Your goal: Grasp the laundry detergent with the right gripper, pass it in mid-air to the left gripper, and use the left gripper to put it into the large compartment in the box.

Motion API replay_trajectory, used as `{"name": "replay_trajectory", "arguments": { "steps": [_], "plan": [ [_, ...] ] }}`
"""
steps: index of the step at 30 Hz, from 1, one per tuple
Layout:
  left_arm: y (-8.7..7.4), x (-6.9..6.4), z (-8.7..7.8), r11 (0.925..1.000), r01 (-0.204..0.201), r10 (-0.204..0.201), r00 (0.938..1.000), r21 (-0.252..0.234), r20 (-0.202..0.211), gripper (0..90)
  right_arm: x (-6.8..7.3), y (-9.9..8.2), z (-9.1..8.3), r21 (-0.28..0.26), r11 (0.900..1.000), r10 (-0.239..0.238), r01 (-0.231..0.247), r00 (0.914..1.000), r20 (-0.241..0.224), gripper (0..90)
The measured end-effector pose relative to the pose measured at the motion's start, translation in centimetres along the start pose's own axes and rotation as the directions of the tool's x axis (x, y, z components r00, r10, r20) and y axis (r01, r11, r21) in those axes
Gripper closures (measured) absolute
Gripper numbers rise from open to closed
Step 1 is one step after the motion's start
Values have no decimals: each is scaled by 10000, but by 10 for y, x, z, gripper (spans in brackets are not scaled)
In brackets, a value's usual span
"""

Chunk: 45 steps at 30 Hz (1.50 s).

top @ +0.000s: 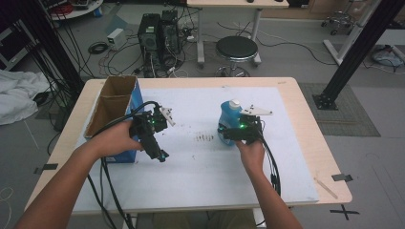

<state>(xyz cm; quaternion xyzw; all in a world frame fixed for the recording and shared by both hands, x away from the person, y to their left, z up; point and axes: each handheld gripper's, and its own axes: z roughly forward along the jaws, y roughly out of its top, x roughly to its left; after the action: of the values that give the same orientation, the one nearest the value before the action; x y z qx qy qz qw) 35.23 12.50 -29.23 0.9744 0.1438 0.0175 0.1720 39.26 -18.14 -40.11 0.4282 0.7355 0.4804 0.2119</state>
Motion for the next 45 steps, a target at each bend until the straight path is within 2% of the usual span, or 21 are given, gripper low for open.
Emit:
{"name": "replay_trajectory", "arguments": {
  "steps": [1, 11, 14, 23, 27, 36, 39, 41, 45],
  "plan": [
    [0, 0, 0, 10000, 0, 0, 10000, -1, 4, 44, -1, 0, 0, -59, 10000, -55, 54, 10000, -80, 149],
    [-1, 0, 0, 10000, 8, -8, 10000, -7, 14, 44, 1, -2, 2, -175, 9997, -154, 154, 9999, 28, 161],
    [-1, 0, 0, 10000, 25, -25, 10000, -14, 19, 44, -1, -2, 2, -248, 9996, -155, 154, 9999, -66, 234],
    [0, 1, 0, 10000, -10, 10, 10000, -12, 39, 44, 1, -3, 3, -275, 9995, -165, 166, 9999, 34, 255],
    [0, 0, 0, 10000, 9, -8, 10000, -29, 24, 44, 1, -3, 2, -345, 9991, -234, 237, 9997, 112, 317],
    [0, 1, 1, 10000, 4, -4, 10000, -20, 39, 44, 2, -3, 1, -411, 9986, -323, 336, 9990, 306, 375],
    [0, 1, 1, 10000, 31, -31, 10000, -57, 44, 44, 4, -3, 0, -489, 9976, -470, 482, 9985, 267, 424],
    [0, 1, 1, 10000, 7, -7, 10000, -43, 44, 44, 6, -3, 0, -534, 9960, -699, 722, 9966, 437, 437],
    [0, 1, 1, 10000, 28, -28, 10000, -65, 38, 44, 8, -3, -1, -536, 9948, -842, 871, 9950, 544, 448]
  ]
}}
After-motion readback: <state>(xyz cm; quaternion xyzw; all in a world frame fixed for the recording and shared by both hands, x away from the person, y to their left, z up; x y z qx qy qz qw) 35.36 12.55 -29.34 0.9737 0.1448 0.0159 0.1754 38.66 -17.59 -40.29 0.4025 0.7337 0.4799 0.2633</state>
